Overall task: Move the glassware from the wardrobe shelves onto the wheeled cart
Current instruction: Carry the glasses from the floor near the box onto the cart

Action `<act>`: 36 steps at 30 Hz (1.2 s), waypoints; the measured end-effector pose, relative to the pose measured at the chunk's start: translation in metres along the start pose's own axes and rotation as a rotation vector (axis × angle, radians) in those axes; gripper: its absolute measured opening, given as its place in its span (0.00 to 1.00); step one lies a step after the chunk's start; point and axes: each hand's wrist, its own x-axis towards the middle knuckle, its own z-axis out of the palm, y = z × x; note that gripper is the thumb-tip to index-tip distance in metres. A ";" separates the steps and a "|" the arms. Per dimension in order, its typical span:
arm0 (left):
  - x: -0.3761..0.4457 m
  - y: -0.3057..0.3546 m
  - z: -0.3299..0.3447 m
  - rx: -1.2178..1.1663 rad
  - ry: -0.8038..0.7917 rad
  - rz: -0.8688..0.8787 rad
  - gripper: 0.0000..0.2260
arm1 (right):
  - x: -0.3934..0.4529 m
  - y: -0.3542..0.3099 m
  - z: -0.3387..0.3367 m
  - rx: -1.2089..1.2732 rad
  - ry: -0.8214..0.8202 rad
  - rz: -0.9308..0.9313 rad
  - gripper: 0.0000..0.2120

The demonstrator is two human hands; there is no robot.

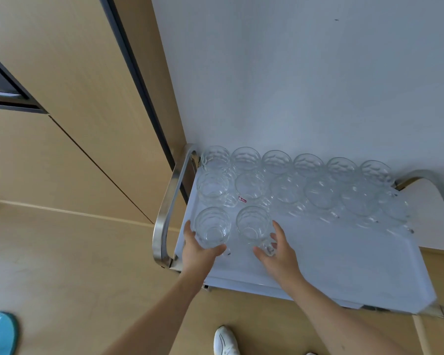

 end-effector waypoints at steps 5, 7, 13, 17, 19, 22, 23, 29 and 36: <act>0.005 0.012 -0.005 0.260 0.014 0.154 0.49 | 0.010 -0.008 0.011 -0.026 0.050 -0.123 0.46; 0.006 0.014 -0.006 0.229 0.021 0.170 0.45 | 0.012 -0.010 0.012 -0.003 0.084 -0.134 0.41; 0.009 0.017 0.000 0.240 0.060 0.196 0.42 | 0.016 -0.014 0.015 0.026 0.101 -0.150 0.40; 0.015 0.021 0.005 0.223 0.065 0.202 0.43 | 0.018 -0.014 0.016 0.025 0.117 -0.144 0.39; 0.017 0.022 0.007 0.211 0.066 0.208 0.43 | 0.020 -0.016 0.018 0.022 0.117 -0.134 0.40; 0.022 0.023 0.011 0.190 0.063 0.217 0.42 | 0.023 -0.019 0.020 0.014 0.118 -0.124 0.41; 0.023 0.023 0.012 0.188 0.067 0.213 0.42 | 0.023 -0.021 0.021 0.009 0.119 -0.124 0.41; 0.026 0.020 0.015 0.218 0.077 0.206 0.45 | 0.020 -0.024 0.019 -0.061 0.108 -0.113 0.42; 0.013 0.037 0.016 0.353 0.083 0.214 0.50 | 0.010 -0.039 0.006 -0.181 0.143 -0.127 0.51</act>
